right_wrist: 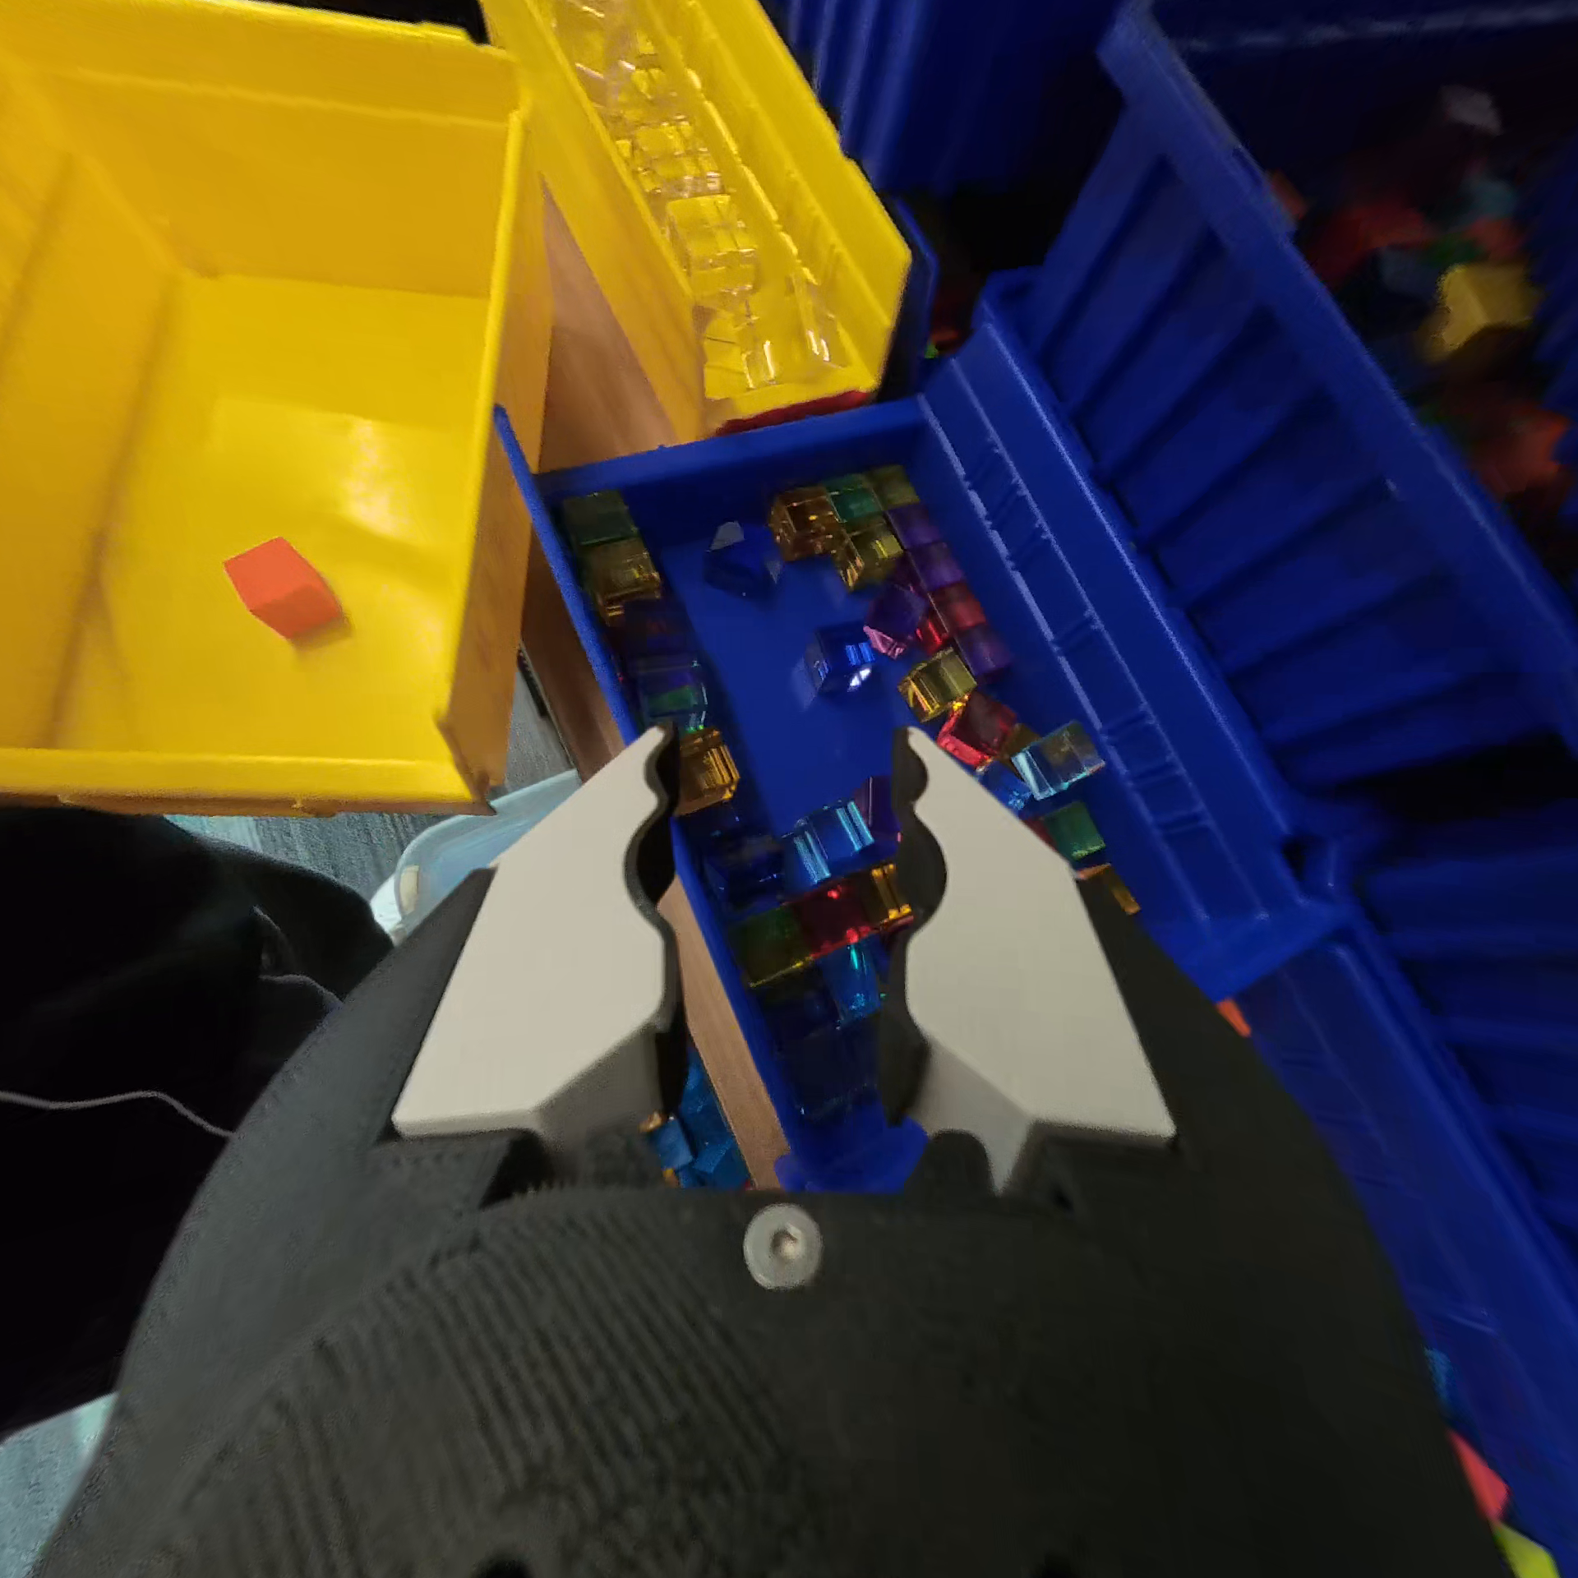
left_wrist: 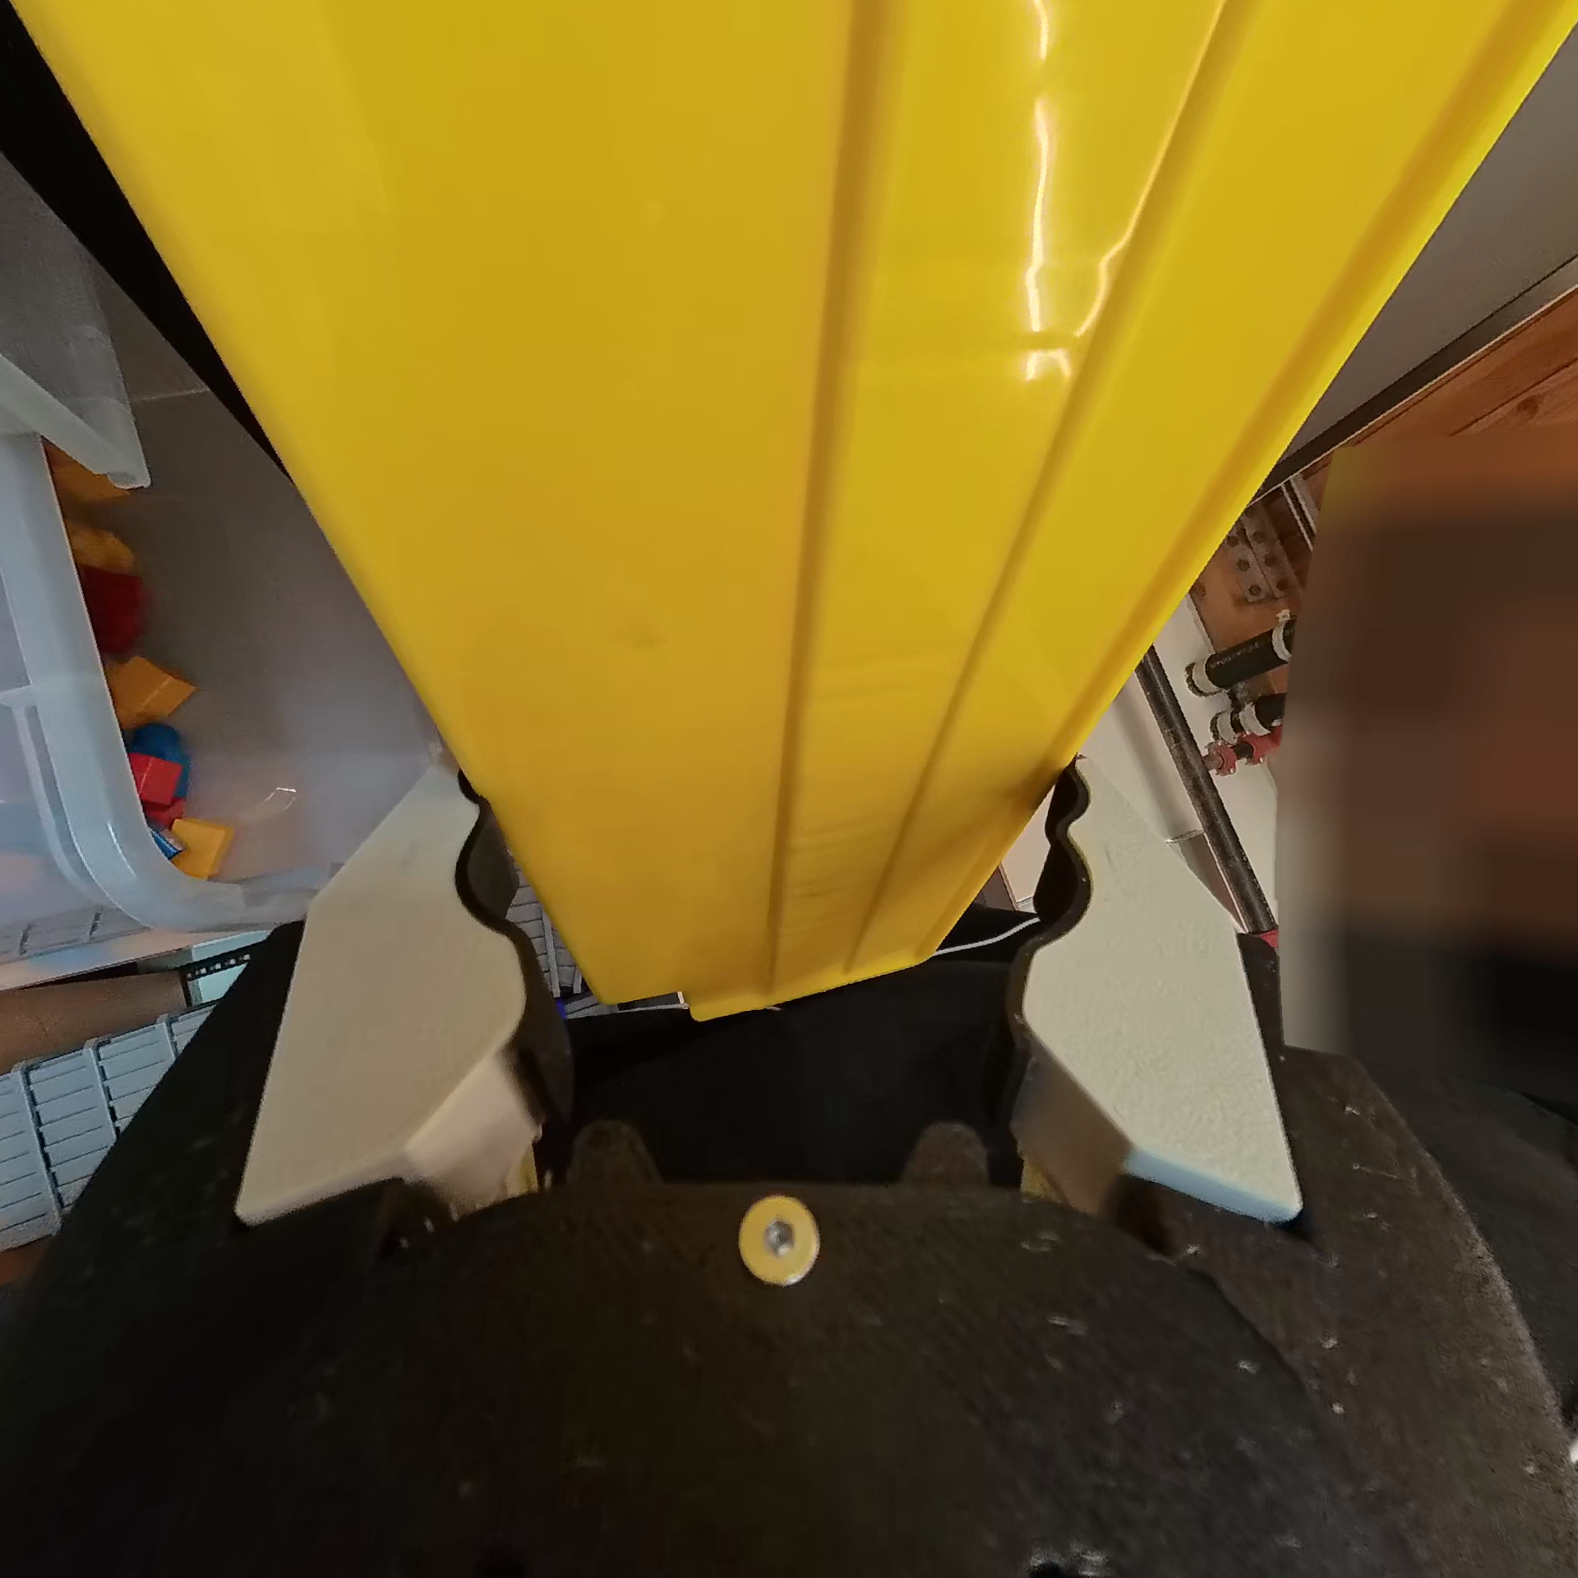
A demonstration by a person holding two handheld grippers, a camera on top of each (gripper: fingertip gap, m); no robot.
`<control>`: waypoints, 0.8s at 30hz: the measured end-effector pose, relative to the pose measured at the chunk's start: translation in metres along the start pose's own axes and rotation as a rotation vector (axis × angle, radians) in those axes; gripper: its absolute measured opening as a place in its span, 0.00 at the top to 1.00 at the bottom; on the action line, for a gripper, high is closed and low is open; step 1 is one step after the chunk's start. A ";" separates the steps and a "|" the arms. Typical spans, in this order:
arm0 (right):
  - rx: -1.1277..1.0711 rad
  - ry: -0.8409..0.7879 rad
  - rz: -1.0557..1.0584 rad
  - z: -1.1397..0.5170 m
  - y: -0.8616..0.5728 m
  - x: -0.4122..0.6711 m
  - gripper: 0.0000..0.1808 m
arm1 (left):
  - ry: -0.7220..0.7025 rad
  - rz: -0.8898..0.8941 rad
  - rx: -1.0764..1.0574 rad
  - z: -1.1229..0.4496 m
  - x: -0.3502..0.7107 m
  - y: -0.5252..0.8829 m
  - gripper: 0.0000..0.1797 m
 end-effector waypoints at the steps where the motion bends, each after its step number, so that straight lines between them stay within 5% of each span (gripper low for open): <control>1: 0.004 -0.001 -0.023 -0.001 -0.006 -0.003 0.73 | -0.001 0.000 0.000 0.000 0.000 0.000 0.29; 18: 0.161 0.312 0.107 -0.134 -0.029 0.005 0.73 | -0.020 -0.007 -0.014 0.000 0.000 0.002 0.30; 24: 0.044 0.092 0.172 -0.087 -0.019 0.052 0.75 | -0.016 -0.006 -0.016 0.000 0.000 0.001 0.30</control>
Point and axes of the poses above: each gripper's, where its closed fingertips meet, z back along the fingers, x out of its top, y = z × x across the jaws, the point moved 5 cm from there along z, back along the fingers, and after that the axes turned 4 degrees about x, right-handed, at the moved point
